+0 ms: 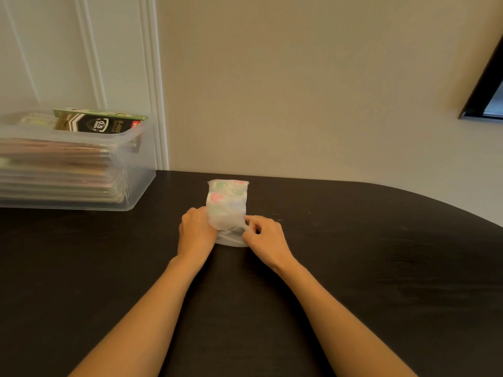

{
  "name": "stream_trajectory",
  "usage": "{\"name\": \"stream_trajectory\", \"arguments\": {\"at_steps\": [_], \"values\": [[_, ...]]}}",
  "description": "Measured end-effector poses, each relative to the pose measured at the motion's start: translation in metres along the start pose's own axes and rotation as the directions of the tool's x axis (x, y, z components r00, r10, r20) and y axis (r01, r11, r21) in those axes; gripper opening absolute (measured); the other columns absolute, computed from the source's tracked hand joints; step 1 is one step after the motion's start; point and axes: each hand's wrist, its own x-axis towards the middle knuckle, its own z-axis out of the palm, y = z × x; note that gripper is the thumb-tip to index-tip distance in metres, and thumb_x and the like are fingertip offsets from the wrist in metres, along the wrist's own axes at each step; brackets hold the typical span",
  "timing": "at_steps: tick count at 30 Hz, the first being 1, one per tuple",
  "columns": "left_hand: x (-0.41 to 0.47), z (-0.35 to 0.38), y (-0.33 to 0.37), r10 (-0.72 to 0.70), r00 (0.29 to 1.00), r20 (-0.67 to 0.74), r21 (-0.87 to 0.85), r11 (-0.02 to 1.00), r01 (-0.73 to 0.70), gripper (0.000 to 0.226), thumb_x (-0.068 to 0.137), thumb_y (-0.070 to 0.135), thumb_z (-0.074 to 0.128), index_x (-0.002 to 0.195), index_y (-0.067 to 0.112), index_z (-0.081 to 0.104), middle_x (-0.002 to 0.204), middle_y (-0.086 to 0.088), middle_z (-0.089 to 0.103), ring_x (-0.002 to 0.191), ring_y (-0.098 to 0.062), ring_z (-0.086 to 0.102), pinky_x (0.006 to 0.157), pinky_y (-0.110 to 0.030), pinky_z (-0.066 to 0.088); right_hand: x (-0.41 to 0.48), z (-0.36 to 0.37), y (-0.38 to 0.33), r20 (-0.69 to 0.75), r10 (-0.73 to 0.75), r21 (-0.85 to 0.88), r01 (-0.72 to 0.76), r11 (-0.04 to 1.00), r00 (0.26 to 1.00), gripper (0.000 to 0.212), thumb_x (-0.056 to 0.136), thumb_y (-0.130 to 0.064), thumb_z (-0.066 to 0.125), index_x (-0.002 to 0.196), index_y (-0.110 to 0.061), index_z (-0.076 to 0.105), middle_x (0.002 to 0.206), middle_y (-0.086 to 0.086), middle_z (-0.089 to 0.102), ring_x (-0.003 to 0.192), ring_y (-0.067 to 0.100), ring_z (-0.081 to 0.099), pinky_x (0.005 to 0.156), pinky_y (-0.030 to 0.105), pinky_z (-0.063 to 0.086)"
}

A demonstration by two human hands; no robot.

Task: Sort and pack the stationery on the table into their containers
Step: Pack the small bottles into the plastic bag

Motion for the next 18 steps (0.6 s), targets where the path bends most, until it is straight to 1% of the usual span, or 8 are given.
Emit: {"name": "stream_trajectory", "arguments": {"at_steps": [1, 3, 4, 6, 8, 10, 14, 18], "values": [[-0.004, -0.002, 0.001, 0.009, 1.000, -0.003, -0.018, 1.000, -0.009, 0.015, 0.093, 0.021, 0.050, 0.099, 0.012, 0.061, 0.099, -0.009, 0.057, 0.083, -0.020, 0.054, 0.065, -0.029, 0.044, -0.004, -0.002, -0.003, -0.061, 0.033, -0.011, -0.033, 0.999, 0.998, 0.016, 0.084, -0.007, 0.054, 0.071, -0.011, 0.046, 0.109, 0.014, 0.062, 0.098, 0.017, 0.060, 0.076, 0.036, 0.051], [-0.014, -0.008, 0.002, 0.025, 1.000, 0.002, -0.039, 0.999, -0.024, 0.021, 0.094, 0.022, 0.051, 0.113, 0.015, 0.057, 0.105, -0.007, 0.057, 0.091, -0.021, 0.055, 0.072, -0.031, 0.047, -0.014, -0.006, -0.008, -0.131, 0.046, -0.095, -0.059, 0.994, 0.990, 0.009, 0.088, -0.017, 0.058, 0.091, -0.016, 0.050, 0.094, -0.001, 0.058, 0.093, 0.016, 0.061, 0.074, 0.027, 0.049], [-0.019, -0.011, 0.002, 0.035, 0.999, 0.007, -0.046, 0.998, -0.034, 0.024, 0.094, 0.020, 0.050, 0.116, 0.016, 0.056, 0.108, -0.007, 0.058, 0.095, -0.022, 0.055, 0.075, -0.032, 0.048, -0.019, -0.007, -0.009, -0.144, 0.021, -0.164, -0.044, 0.986, 0.989, 0.016, 0.089, -0.020, 0.058, 0.101, -0.018, 0.048, 0.091, -0.007, 0.053, 0.088, 0.013, 0.060, 0.072, 0.022, 0.048], [-0.031, -0.019, 0.003, 0.047, 0.999, 0.021, -0.040, 0.998, -0.046, 0.030, 0.093, 0.014, 0.050, 0.123, 0.016, 0.054, 0.113, -0.008, 0.057, 0.101, -0.025, 0.055, 0.080, -0.035, 0.048, -0.032, -0.009, -0.011, -0.166, -0.076, -0.307, 0.022, 0.951, 0.983, 0.024, 0.091, -0.021, 0.056, 0.112, -0.018, 0.045, 0.094, -0.009, 0.050, 0.083, 0.011, 0.058, 0.071, 0.022, 0.048], [-0.041, -0.027, 0.002, 0.057, 0.998, 0.038, 0.002, 0.998, -0.057, 0.040, 0.090, 0.007, 0.052, 0.129, 0.017, 0.050, 0.119, -0.009, 0.053, 0.108, -0.027, 0.053, 0.083, -0.035, 0.046, -0.042, -0.009, -0.012, -0.161, -0.187, -0.453, 0.096, 0.886, 0.969, 0.017, 0.093, -0.019, 0.050, 0.110, -0.015, 0.047, 0.096, -0.001, 0.055, 0.076, 0.016, 0.059, 0.068, 0.029, 0.052], [-0.054, -0.037, 0.001, 0.067, 0.997, 0.042, 0.044, 0.997, -0.068, 0.046, 0.088, 0.004, 0.053, 0.132, 0.017, 0.048, 0.123, -0.009, 0.051, 0.112, -0.028, 0.052, 0.086, -0.036, 0.046, -0.050, -0.009, -0.013, -0.140, -0.240, -0.530, 0.132, 0.838, 0.961, 0.009, 0.095, -0.017, 0.045, 0.102, -0.012, 0.050, 0.092, 0.004, 0.057, 0.070, 0.019, 0.057, 0.065, 0.033, 0.051], [-0.072, -0.048, -0.006, 0.076, 0.996, 0.041, 0.053, 0.996, -0.078, 0.040, 0.092, 0.004, 0.048, 0.131, 0.013, 0.050, 0.127, -0.009, 0.049, 0.116, -0.025, 0.050, 0.094, -0.034, 0.044, -0.062, -0.008, -0.018, -0.111, -0.221, -0.515, 0.134, 0.846, 0.969, 0.012, 0.096, -0.018, 0.044, 0.095, -0.011, 0.053, 0.085, 0.006, 0.062, 0.070, 0.020, 0.058, 0.066, 0.035, 0.052], [-0.082, -0.048, -0.003, 0.054, 0.998, 0.040, 0.070, 0.996, -0.056, 0.040, 0.092, 0.019, 0.052, 0.131, 0.014, 0.045, 0.129, -0.006, 0.041, 0.110, -0.023, 0.050, 0.078, -0.026, 0.038, -0.075, -0.009, -0.019, -0.119, -0.195, -0.469, 0.118, 0.875, 0.974, 0.010, 0.094, -0.017, 0.047, 0.093, -0.010, 0.054, 0.081, 0.007, 0.064, 0.070, 0.019, 0.059, 0.069, 0.036, 0.053]]}}
